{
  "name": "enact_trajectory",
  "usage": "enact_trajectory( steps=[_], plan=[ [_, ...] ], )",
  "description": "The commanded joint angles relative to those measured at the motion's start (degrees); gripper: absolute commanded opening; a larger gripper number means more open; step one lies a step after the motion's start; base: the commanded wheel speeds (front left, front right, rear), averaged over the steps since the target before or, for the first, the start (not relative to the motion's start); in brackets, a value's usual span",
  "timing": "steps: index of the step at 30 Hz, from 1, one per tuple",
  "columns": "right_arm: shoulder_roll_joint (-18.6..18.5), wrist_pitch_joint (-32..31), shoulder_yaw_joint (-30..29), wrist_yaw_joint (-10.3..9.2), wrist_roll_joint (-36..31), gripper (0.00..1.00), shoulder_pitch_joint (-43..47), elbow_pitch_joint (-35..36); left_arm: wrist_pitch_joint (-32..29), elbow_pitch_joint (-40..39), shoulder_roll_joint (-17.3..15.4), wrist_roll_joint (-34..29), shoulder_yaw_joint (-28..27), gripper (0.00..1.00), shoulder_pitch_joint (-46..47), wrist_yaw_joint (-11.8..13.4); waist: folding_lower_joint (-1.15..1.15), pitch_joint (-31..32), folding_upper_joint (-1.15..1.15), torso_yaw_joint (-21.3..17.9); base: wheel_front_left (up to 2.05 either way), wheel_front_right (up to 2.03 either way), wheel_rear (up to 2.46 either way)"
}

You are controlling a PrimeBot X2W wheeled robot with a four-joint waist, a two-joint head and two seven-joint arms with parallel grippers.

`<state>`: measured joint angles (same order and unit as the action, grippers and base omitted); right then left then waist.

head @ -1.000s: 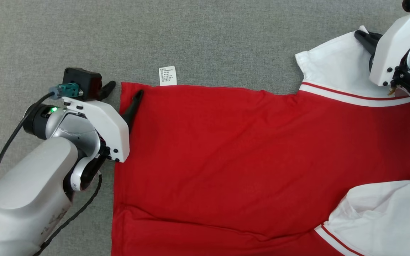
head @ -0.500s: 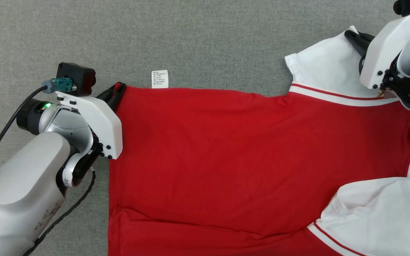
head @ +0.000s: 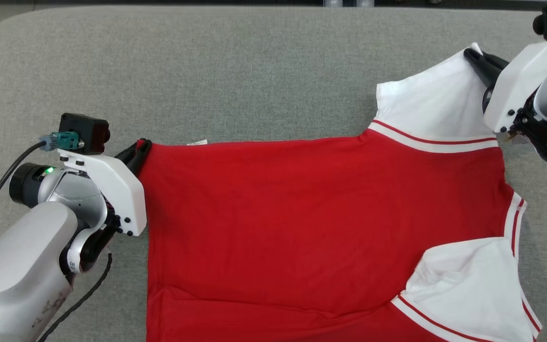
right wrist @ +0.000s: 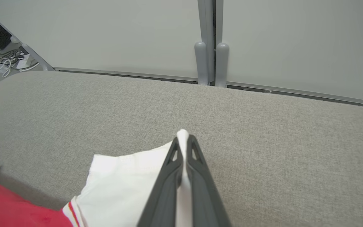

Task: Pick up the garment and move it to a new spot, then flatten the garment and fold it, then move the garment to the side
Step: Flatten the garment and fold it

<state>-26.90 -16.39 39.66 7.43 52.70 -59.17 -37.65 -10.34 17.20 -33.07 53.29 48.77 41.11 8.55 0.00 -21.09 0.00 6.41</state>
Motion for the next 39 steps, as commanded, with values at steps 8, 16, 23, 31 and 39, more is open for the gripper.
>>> enact_trajectory(
  steps=[8, 16, 23, 31, 39],
  plan=[
    [-1.50, 1.13, 2.95, 0.12, 3.20, 0.00, 3.84, -0.98, -3.33, 3.58, -1.42, 2.51, 0.72, 0.00, -0.68, -3.70, 0.00, 6.22, 0.00, -2.42, 0.00, 0.00, 0.00],
    [-2.12, -0.30, 5.88, 0.11, 6.00, 0.00, 6.03, -0.21, -9.74, 6.99, -1.59, 5.20, 2.91, 0.00, -0.65, -7.87, 0.00, 10.05, 0.00, -4.27, 0.00, 0.00, 0.00],
    [-4.45, -4.39, 8.48, 0.12, 8.37, 0.00, 8.19, 3.43, -18.75, 8.24, -1.72, 7.83, 5.19, 0.00, 1.02, -11.15, 0.00, 12.11, 0.00, -5.14, 0.00, 0.00, 0.00],
    [-8.88, -8.81, 9.99, 0.12, 10.93, 0.00, 11.39, 8.76, -23.04, 7.79, -2.00, 9.49, 5.86, 0.00, 2.05, -12.56, 0.00, 12.98, 0.00, -5.70, 0.00, 0.00, 0.00],
    [-13.05, -12.96, 9.64, 0.12, 14.67, 0.00, 16.48, 16.30, -26.92, 7.10, -3.20, 11.90, 6.55, 0.00, 0.93, -13.48, 0.00, 14.02, 0.00, -5.84, 0.00, 0.00, 0.00]
  ],
)
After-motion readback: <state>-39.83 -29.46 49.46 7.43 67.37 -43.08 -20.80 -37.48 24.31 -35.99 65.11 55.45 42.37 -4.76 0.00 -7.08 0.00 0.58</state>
